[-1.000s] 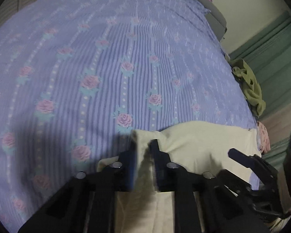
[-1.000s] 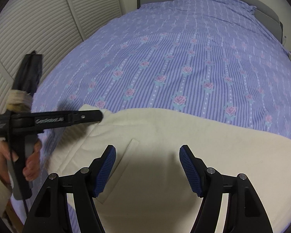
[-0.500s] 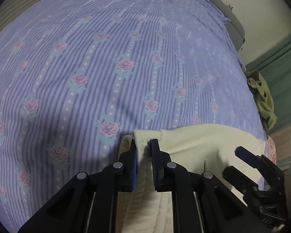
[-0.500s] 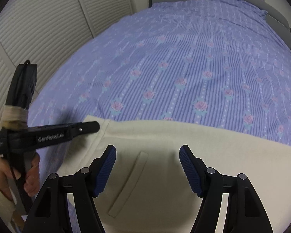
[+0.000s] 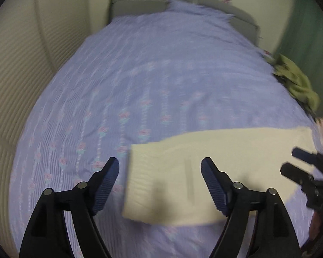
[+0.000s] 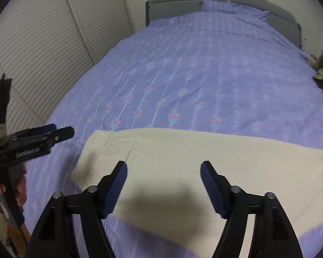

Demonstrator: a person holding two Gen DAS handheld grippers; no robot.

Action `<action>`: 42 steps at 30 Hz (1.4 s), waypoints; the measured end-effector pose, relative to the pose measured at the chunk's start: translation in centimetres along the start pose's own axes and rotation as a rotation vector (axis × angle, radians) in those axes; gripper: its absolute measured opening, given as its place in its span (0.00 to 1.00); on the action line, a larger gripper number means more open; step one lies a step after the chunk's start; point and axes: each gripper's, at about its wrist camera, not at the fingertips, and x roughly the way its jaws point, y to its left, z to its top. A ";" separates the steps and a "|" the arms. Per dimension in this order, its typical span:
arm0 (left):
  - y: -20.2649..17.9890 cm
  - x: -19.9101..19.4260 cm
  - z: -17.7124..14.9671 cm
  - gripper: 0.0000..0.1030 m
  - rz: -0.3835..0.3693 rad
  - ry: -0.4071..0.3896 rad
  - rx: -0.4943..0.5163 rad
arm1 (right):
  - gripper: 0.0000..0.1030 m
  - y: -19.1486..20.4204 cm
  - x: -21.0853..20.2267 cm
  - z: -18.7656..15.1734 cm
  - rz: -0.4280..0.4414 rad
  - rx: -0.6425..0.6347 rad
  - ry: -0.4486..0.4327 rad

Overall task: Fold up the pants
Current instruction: 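Move the right tool toward the end of the folded pants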

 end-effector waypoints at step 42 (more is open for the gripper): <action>-60.3 -4.0 -9.7 0.87 0.039 0.001 0.106 | 0.74 -55.8 -22.9 -14.8 -0.188 0.185 -0.002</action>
